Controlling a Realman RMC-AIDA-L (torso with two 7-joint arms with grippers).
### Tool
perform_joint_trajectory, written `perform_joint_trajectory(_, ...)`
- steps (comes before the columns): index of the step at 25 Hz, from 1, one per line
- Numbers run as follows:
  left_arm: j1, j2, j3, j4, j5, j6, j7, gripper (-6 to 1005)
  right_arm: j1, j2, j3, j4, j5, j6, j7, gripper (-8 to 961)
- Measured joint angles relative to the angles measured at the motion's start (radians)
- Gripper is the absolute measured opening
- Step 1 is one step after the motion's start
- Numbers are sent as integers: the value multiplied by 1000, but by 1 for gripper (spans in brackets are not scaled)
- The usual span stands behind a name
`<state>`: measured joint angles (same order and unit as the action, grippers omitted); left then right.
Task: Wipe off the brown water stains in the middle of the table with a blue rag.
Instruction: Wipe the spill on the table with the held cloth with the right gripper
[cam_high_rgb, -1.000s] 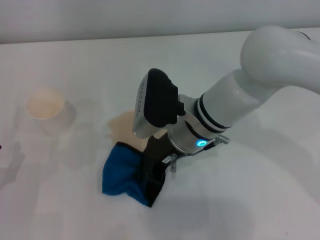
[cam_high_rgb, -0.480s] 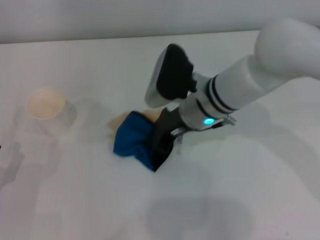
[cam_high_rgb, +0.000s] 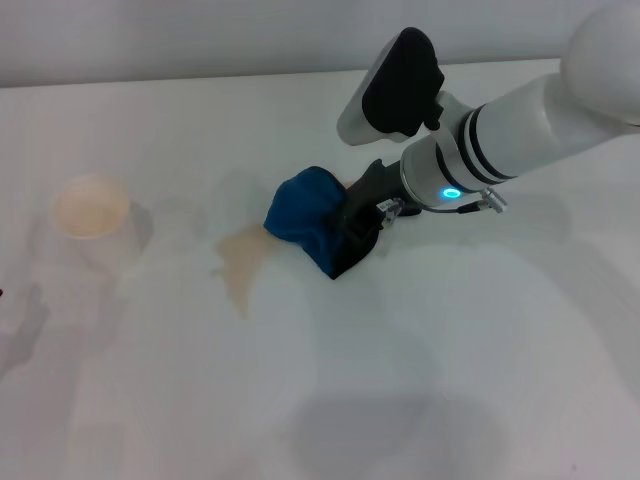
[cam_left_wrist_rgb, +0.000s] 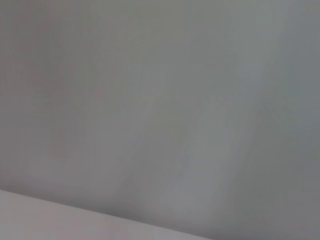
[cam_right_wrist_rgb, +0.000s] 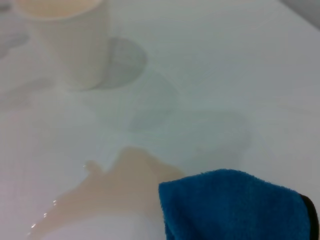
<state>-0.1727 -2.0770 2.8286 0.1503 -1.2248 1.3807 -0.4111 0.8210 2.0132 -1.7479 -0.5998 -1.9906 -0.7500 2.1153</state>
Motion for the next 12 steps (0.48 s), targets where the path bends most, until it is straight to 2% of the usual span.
perform_joint_trajectory(4, -7, 0, 1, 0, 1, 0, 0, 891, -1, 10, -8, 4, 10, 3, 0, 61)
perform_joint_trajectory(12, -10, 0, 4, 0, 3, 0, 0, 892, -16, 14, -233, -80, 189, -7, 0, 61)
